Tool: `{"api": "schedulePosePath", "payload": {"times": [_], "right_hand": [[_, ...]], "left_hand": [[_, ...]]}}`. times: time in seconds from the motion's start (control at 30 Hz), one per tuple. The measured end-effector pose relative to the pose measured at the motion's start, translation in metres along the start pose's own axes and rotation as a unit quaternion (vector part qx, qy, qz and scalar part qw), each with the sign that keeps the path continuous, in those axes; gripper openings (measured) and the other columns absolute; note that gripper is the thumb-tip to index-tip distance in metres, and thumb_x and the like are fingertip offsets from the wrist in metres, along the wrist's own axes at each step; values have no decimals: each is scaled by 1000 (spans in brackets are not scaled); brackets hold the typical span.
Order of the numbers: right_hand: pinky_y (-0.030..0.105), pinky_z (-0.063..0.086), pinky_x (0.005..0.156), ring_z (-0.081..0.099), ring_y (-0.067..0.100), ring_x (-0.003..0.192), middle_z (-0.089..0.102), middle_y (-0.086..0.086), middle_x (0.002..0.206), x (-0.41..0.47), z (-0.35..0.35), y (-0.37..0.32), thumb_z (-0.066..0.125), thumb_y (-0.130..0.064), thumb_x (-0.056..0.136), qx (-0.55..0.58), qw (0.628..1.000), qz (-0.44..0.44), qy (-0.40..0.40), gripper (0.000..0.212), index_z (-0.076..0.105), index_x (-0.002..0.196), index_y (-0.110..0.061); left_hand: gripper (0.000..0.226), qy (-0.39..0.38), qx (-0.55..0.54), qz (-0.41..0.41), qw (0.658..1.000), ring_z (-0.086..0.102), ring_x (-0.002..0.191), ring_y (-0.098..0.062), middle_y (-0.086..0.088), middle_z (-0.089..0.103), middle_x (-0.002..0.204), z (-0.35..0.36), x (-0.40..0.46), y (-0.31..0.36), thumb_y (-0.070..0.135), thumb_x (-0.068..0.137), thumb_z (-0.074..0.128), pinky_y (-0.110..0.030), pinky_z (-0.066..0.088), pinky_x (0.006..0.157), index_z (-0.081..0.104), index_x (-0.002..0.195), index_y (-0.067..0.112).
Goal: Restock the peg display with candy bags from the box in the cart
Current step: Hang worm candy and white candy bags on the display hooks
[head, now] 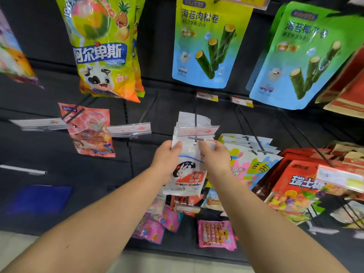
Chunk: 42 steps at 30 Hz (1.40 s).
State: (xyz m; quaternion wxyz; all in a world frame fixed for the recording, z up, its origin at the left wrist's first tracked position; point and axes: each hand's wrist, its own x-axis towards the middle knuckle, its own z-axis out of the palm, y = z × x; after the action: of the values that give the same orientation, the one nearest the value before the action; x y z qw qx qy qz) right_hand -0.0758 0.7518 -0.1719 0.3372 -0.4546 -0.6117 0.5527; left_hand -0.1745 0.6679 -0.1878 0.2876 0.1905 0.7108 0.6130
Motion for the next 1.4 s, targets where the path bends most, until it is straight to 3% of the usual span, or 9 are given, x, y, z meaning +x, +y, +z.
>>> {"api": "schedulePosePath", "payload": {"times": [0.17,0.3,0.53,0.63,0.73,0.9,1.0,1.1,1.4], "right_hand": [[46,59,79,70,29,89,72,7,97,10,12,-1,66,-30,90,-58,997,19,46,14,66,96,-17],[44,56,90,67,28,105,68,5,121,11,17,2,66,-32,92,-71,994,34,70,41,62,127,-13],[32,53,77,63,22,88,70,5,105,15,20,-2,65,-28,92,-98,991,1,90,25,64,114,-16],[40,52,89,60,23,100,61,2,109,6,15,6,72,-30,86,-114,979,-55,157,38,58,117,-15],[38,46,86,54,24,97,50,-1,97,-17,11,20,70,-26,88,-181,962,-102,179,24,50,97,-16],[31,36,72,51,22,86,51,-1,83,-56,47,37,66,-14,88,-257,942,-212,32,14,54,82,-18],[34,41,85,53,26,109,60,5,110,-72,87,36,62,-23,91,-334,909,-227,-97,24,63,115,-17],[38,39,105,40,27,134,47,5,145,-93,139,29,56,-36,96,-426,845,-237,-222,51,46,144,-23],[45,21,120,15,31,150,23,6,162,-264,392,-5,50,-43,99,-471,709,-322,-414,62,26,154,-29]], "left_hand": [[17,3,-5,-17,1000,61,82,-7,3,68,99,5,5,6,34,102,53,-22,44,61,62,108,19],[16,15,41,-14,999,67,89,-14,4,71,97,0,7,0,28,87,75,-32,56,76,66,98,21],[42,58,227,-2,972,65,88,-20,1,67,101,5,13,7,51,80,75,-33,52,69,60,102,19],[61,66,272,-11,960,63,102,-24,-3,61,115,-1,11,6,57,73,77,-37,54,76,53,113,18],[73,48,299,0,953,57,116,-26,-6,54,128,-12,2,-2,58,73,78,-41,53,91,49,128,19],[70,46,365,44,929,42,133,-28,-6,46,142,-51,-15,-24,56,85,68,-42,42,104,44,141,21],[64,61,444,44,893,37,137,-29,-7,43,147,-101,-24,-35,53,92,60,-43,38,109,40,145,23],[64,77,501,16,862,34,141,-29,-6,39,153,-168,-34,-48,55,95,54,-43,33,113,38,148,24],[69,202,556,-129,796,17,150,-30,-4,19,165,-455,-122,-85,59,96,45,-44,18,120,24,156,32]]}}
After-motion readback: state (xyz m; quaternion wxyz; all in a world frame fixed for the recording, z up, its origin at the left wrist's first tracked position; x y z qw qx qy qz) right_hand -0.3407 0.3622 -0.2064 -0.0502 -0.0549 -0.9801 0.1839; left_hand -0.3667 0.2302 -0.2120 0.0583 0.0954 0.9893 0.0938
